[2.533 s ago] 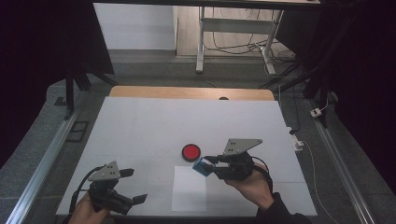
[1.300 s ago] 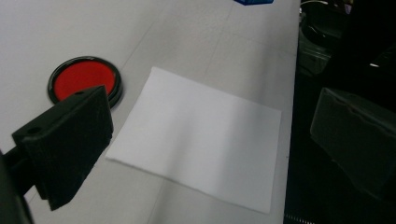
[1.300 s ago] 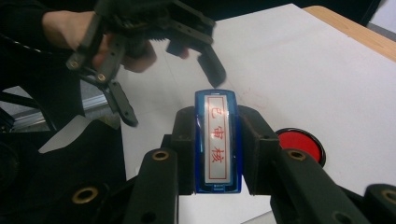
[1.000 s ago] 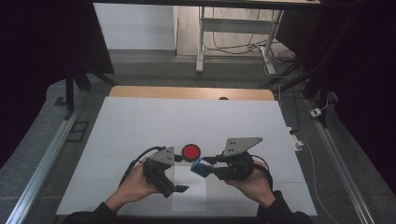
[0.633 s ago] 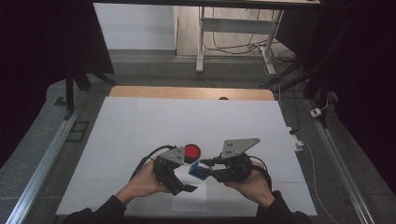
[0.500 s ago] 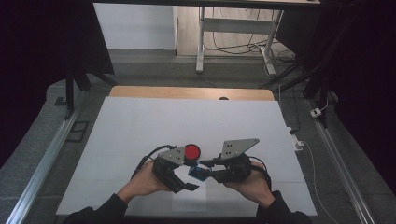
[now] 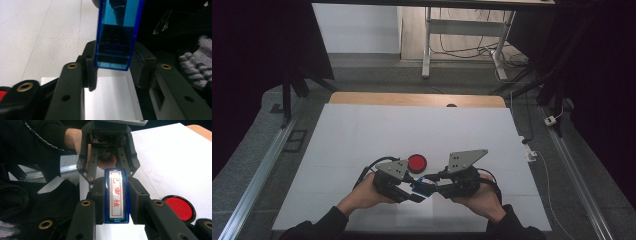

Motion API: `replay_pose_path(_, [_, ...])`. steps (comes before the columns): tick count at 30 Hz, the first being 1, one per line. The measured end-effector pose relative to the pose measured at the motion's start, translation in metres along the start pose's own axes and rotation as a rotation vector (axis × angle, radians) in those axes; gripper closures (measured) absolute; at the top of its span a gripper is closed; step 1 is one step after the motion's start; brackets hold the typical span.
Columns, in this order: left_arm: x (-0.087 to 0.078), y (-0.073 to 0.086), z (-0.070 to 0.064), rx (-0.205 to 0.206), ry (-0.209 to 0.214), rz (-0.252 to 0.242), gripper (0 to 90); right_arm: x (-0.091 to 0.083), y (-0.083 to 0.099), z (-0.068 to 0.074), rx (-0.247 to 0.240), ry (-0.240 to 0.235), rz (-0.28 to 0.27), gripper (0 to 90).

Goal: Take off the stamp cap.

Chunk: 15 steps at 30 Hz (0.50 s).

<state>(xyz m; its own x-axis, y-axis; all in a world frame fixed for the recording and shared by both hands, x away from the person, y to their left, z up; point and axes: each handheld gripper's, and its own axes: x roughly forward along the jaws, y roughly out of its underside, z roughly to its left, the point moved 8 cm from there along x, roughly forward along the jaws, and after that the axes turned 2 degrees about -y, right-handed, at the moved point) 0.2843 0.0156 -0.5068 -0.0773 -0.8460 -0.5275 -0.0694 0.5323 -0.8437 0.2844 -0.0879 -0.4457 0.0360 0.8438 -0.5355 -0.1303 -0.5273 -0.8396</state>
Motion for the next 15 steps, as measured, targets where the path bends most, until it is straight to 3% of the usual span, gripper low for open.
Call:
replay_pose_path(5, [-0.0023, -0.0003, 0.0005, -0.009, 0.015, -0.024, 66.4, 0.0002, -0.0012, 0.0019, 0.001, -0.006, -0.006, 70.2])
replay_pose_path(15, [-0.0026, -0.0006, -0.0006, 0.003, 0.04, -0.053, 68.6, -0.0009, -0.0019, 0.0026, 0.009, -0.025, -0.019, 70.2])
